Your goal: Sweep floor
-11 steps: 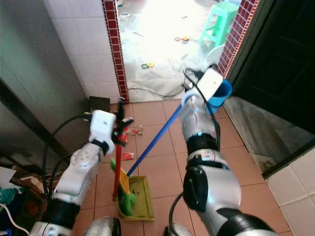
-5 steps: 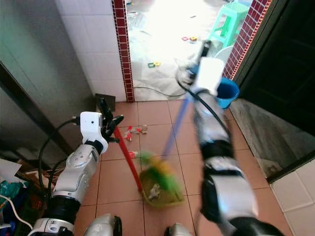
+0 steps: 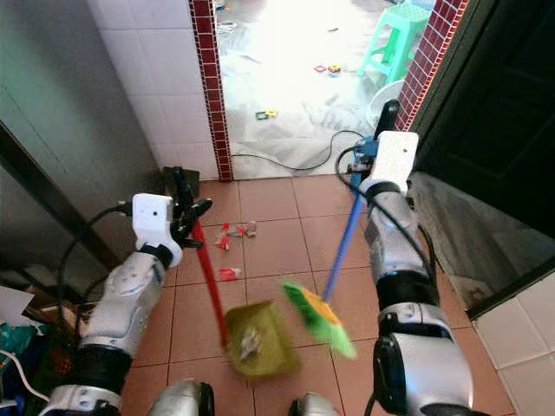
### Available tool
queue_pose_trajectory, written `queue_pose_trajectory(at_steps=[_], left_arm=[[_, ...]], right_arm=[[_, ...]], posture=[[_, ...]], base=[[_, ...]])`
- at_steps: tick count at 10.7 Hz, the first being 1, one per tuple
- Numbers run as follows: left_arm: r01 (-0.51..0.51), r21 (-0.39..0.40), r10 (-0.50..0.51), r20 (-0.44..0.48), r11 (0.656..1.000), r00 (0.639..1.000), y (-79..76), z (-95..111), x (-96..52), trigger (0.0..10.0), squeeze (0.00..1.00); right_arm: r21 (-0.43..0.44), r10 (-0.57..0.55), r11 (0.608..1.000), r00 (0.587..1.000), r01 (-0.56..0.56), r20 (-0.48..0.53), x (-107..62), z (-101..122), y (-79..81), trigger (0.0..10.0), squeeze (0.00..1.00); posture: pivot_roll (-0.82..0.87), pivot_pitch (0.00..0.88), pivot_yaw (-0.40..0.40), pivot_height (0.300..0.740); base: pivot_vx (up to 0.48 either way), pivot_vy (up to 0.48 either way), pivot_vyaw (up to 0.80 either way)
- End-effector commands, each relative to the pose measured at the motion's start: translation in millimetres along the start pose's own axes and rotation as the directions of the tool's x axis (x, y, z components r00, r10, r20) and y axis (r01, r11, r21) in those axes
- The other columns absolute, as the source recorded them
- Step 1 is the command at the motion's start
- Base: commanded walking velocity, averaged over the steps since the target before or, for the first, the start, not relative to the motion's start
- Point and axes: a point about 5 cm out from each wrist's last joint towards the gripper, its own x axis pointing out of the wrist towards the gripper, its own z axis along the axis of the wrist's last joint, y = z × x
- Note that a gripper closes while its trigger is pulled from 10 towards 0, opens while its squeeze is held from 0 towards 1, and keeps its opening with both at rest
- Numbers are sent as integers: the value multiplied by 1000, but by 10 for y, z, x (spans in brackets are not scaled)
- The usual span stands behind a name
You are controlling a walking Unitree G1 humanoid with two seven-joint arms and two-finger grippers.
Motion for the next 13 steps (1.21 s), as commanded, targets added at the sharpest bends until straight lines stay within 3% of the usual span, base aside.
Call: queue_pose_trajectory(at_steps=[1,3,5,7,11,13], left_arm=[[24,1,-23,94,1000,995,-4,201,-7,10000,0],[25,13,-27,110,1000,994,64,236,-65,10000,0],[18,16,-20,138,1000,990,141,334,-10,10000,0],[21,22,-24,156,1000,988,150,406,33,10000,0],[24,45,-29,121,999,992,172,280,-9,10000,0],[18,74,-27,112,997,993,196,279,-2,10000,0]], right_arm=[[-29,4,1000,996,-2,87,-11,140,45,10000,0],[-10,7,1000,998,-7,57,-82,21,86,10000,0],[25,10,1000,998,-11,55,-62,32,179,10000,0],[34,31,999,997,-34,77,-36,83,253,10000,0],[18,35,999,998,-36,45,-191,-126,227,10000,0],[-22,72,997,997,-72,11,-242,-219,325,10000,0]], posture=[[-4,5,2,740],[-5,0,13,740],[-8,0,19,740],[-1,0,18,740],[17,0,23,740],[-7,0,26,740]], base=[[0,0,0],[0,0,-400],[337,0,-738],[368,0,0],[377,-249,0],[377,-253,0]])
